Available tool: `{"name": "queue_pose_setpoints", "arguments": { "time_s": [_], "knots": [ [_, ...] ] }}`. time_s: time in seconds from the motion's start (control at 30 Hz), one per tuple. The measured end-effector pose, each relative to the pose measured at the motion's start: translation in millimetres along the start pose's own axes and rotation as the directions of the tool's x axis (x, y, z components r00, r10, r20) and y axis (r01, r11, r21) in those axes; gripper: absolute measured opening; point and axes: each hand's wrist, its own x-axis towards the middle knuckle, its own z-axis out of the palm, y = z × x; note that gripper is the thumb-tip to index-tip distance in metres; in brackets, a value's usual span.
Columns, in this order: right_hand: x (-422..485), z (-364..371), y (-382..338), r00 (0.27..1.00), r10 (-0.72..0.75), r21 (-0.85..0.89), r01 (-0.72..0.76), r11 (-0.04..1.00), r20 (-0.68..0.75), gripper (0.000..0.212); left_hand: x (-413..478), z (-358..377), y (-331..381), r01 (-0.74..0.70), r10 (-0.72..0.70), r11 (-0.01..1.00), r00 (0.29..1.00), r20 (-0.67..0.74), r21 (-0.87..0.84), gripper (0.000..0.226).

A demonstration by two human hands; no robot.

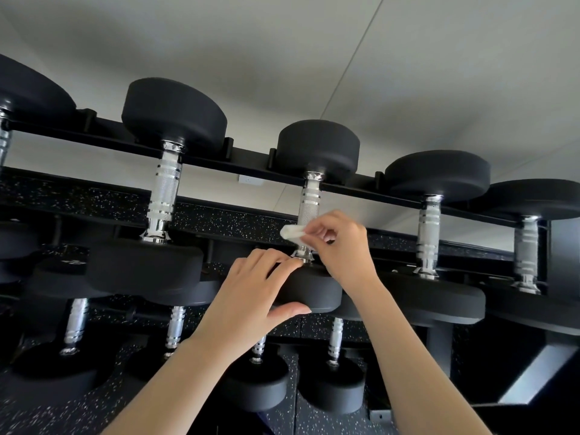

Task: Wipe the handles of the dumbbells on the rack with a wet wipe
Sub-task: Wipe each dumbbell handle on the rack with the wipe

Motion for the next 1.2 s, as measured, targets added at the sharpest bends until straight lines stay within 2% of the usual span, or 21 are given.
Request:
{"name": "queue_pose_setpoints", "arguments": {
  "time_s": [0.27, 0.4, 0.57, 0.77, 1.07, 1.2],
  "knots": [
    [-15, -10, 10, 0.974, 0.197, 0.053, -0.204, 0.978, 0.116, 0.013, 0, -1, -1, 0.008, -0.008, 1.000, 1.000, 0.024, -0.003, 0.060],
    [-19, -13, 12, 0.962, 0.256, 0.086, -0.264, 0.961, 0.097, 0.021, 0, -2, 0, 0.007, -0.007, 1.000, 0.999, 0.031, -0.001, 0.060],
    [-20, -10, 11, 0.947, 0.315, 0.177, -0.321, 0.931, 0.059, 0.019, 0, -1, 1, 0.015, -0.015, 1.000, 1.000, 0.022, -0.014, 0.058],
    [-11, -1, 5, 0.924, 0.374, 0.388, -0.316, 0.866, -0.083, 0.010, 0, -1, 0, -0.001, 0.001, 1.000, 1.000, -0.005, -0.011, 0.056],
    [33, 1, 3, 0.905, 0.377, 0.419, -0.270, 0.867, -0.199, 0.011, 0, 0, 0, -0.009, 0.009, 1.000, 1.000, -0.021, -0.016, 0.055],
    [39, 6, 7, 0.888, 0.413, 0.485, -0.276, 0.830, -0.201, 0.008, -1, 0, -1, -0.007, 0.007, 1.000, 1.000, -0.020, -0.020, 0.056]
  ]
}}
